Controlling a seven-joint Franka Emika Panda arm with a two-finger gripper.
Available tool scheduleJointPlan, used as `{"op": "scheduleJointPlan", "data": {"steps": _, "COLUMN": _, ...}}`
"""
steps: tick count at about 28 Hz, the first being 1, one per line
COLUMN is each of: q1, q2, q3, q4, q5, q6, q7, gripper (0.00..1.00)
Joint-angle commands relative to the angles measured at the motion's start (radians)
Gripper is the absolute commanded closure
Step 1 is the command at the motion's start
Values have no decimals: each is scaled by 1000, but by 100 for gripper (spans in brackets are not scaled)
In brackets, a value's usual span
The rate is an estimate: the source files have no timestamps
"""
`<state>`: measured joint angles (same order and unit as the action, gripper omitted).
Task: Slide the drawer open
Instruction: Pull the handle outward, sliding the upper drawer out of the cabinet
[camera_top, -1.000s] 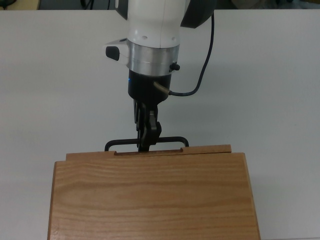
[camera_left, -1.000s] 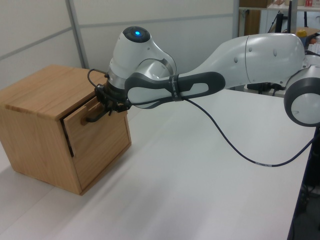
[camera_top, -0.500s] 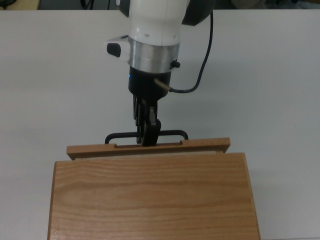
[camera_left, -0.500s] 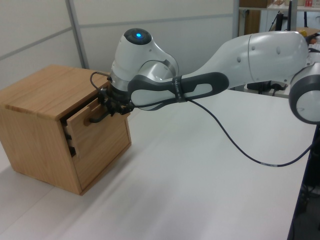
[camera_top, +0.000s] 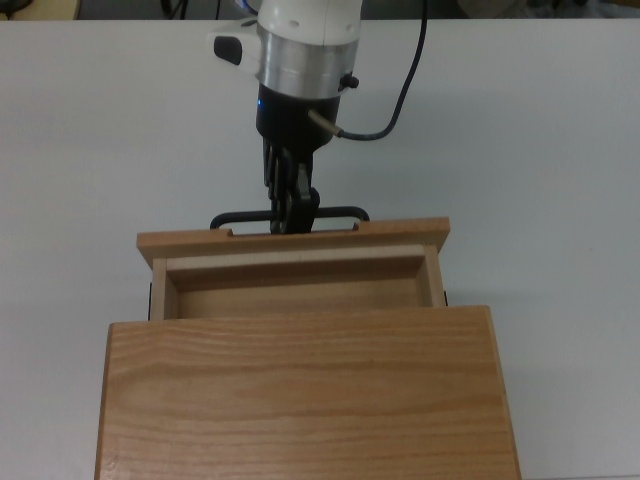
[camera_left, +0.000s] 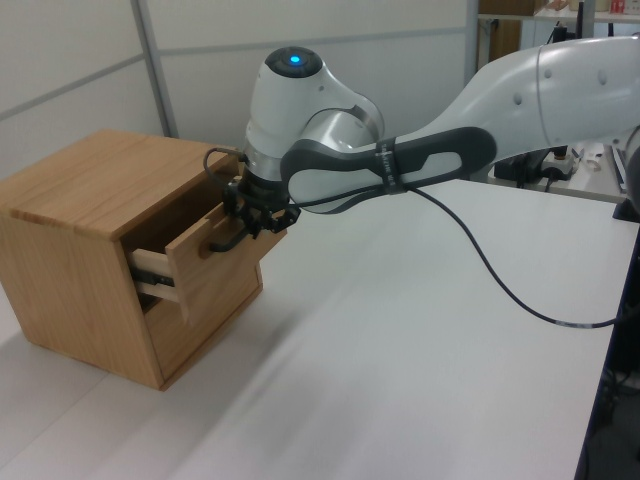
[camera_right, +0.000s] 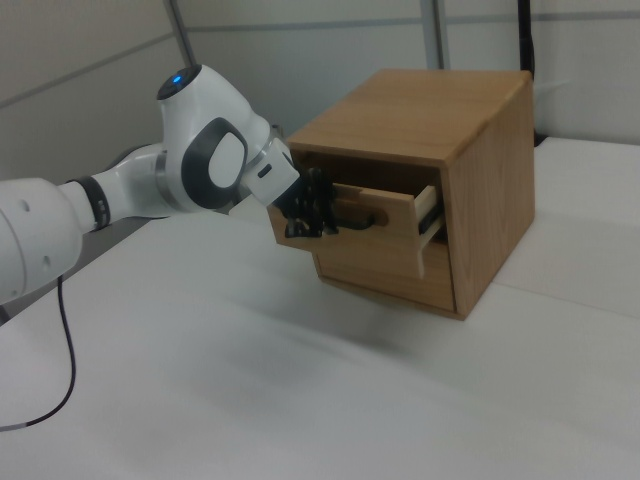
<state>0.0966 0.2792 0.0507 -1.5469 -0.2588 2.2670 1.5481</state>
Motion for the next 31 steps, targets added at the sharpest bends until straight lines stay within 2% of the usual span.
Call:
{"op": "scheduleJointPlan", "data": {"steps": 1, "q1": -18, "q2": -141, "q3": 3, "q4": -117, "q5": 18, "q6": -14, "q7": -71, "gripper": 100}}
{"op": "scheduleJointPlan", "data": {"steps": 4, "q1": -31, "q2": -179, "q3": 3, "q4": -154, "q5": 59, "q6": -46, "q7": -108, "gripper": 100}}
{"op": "scheduleJointPlan", "data": {"steps": 8, "q1": -31, "q2": -239, "q3": -2, "q4": -219, "q5": 88, "q6": -57, "q7": -140, "gripper": 100}}
{"op": "scheduleJointPlan", "data": {"steps": 17, "q1": -32, "q2": -348, "q3": -6, "q4": -326, "q5": 105, "q6": -78, "q7": -187, "gripper": 100}}
{"op": "scheduleJointPlan", "data": {"steps": 24, "q1": -29, "q2": -403, "q3": -23, "q4": -380, "q5": 107, "q6": -109, "q7": -209, "gripper": 100}}
{"op": "scheduleJointPlan", "data": {"steps": 31, "q1": -24, "q2": -463, "q3": -31, "q4": -430, "q5": 141, "q6": -132, "q7": -229, "gripper": 100}}
